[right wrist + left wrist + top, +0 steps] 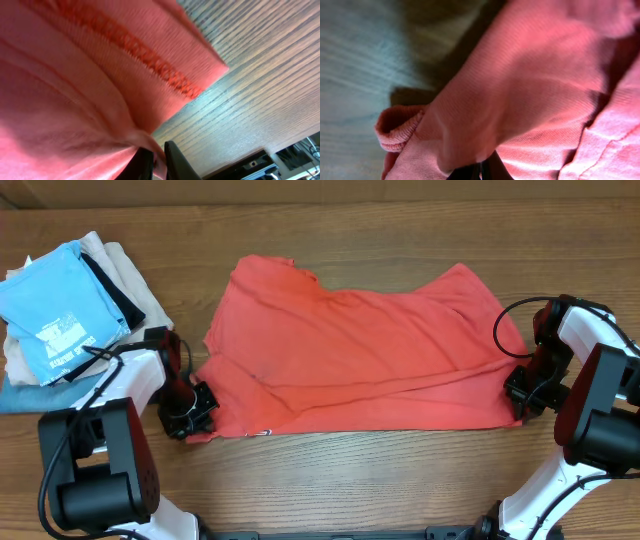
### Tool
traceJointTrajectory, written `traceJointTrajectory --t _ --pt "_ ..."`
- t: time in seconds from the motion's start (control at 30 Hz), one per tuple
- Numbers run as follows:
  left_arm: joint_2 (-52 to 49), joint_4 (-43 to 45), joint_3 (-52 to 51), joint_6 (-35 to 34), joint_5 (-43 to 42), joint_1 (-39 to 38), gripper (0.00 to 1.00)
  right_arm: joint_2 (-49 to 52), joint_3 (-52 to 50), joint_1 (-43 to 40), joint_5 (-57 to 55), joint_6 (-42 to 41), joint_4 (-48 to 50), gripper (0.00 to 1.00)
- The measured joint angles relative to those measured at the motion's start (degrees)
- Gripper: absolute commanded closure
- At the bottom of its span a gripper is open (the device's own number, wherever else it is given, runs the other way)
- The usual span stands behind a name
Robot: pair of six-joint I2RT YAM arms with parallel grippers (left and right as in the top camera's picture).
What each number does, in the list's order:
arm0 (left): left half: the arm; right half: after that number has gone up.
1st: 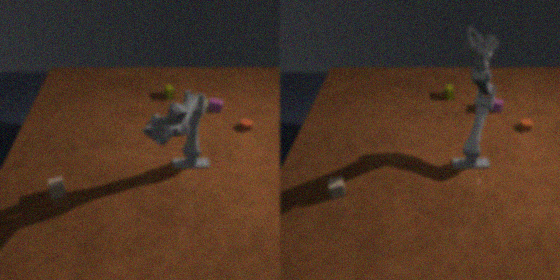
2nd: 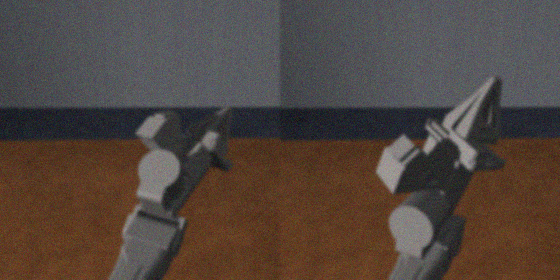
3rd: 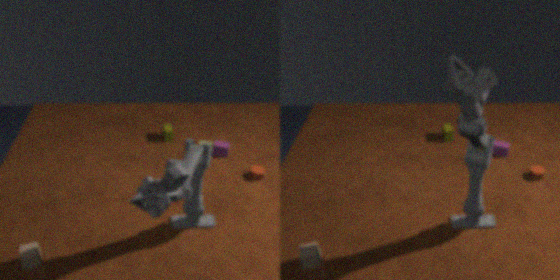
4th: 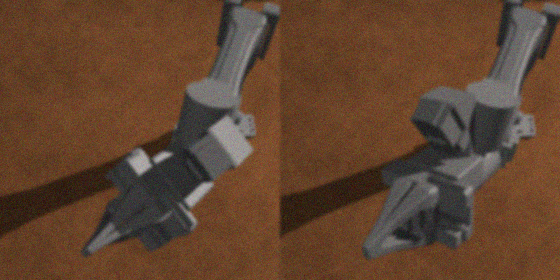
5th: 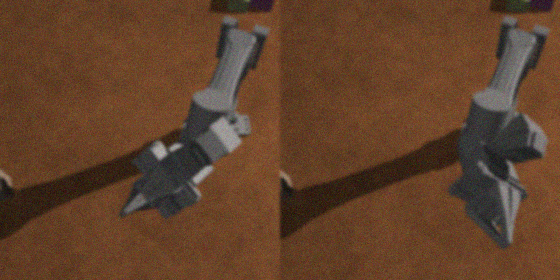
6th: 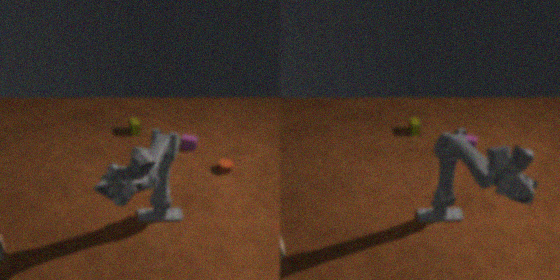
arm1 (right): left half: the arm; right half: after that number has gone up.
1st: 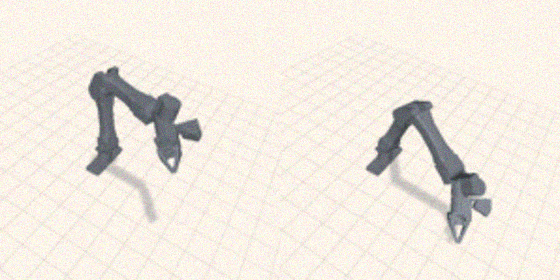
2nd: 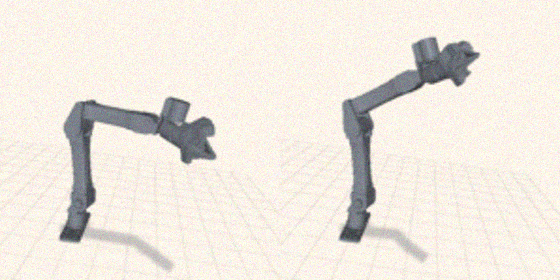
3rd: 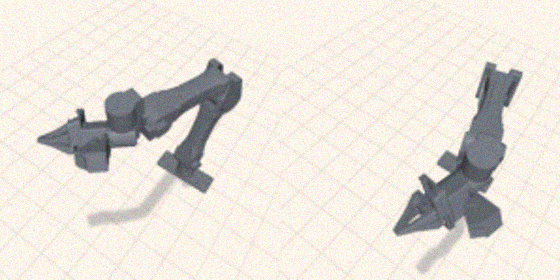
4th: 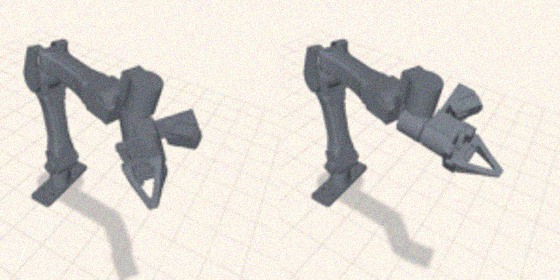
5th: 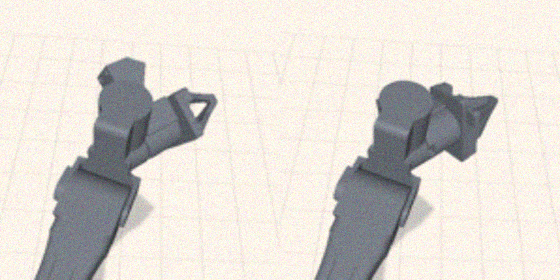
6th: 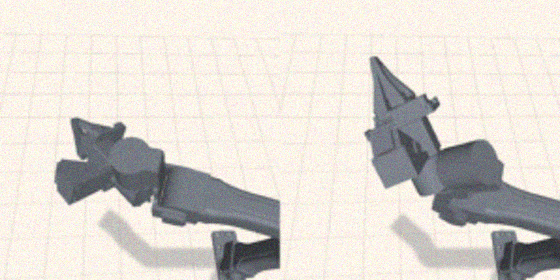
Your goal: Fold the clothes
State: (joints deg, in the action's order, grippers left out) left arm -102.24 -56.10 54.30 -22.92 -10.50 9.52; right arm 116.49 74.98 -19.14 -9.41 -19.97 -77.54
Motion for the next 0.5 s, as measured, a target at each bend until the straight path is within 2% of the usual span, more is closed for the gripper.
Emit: traceJointTrajectory --t 0.23,0.27,0.33,0.37,0.5 --pt "5.64 0.13 -2.54 0.46 2.19 1.44 0.95 -1.03 0.02 -0.02 0.28 -0.46 0.57 0.88" --pt "7.80 0.13 -2.49 0.83 2.45 1.53 0.92 -1.97 0.11 -0.02 0.42 -0.44 0.50 0.87" --pt "12.85 -0.35 -1.62 1.66 2.62 1.57 0.70 -4.98 1.07 -0.07 0.48 -0.52 0.31 0.83" --pt "16.04 -0.31 -0.52 2.23 2.64 1.57 0.47 -8.07 2.56 -0.11 0.61 -0.76 0.42 0.80" --pt "23.76 1.49 3.52 4.90 2.34 1.66 0.38 -14.80 6.19 -0.31 0.59 -0.81 1.62 0.78"
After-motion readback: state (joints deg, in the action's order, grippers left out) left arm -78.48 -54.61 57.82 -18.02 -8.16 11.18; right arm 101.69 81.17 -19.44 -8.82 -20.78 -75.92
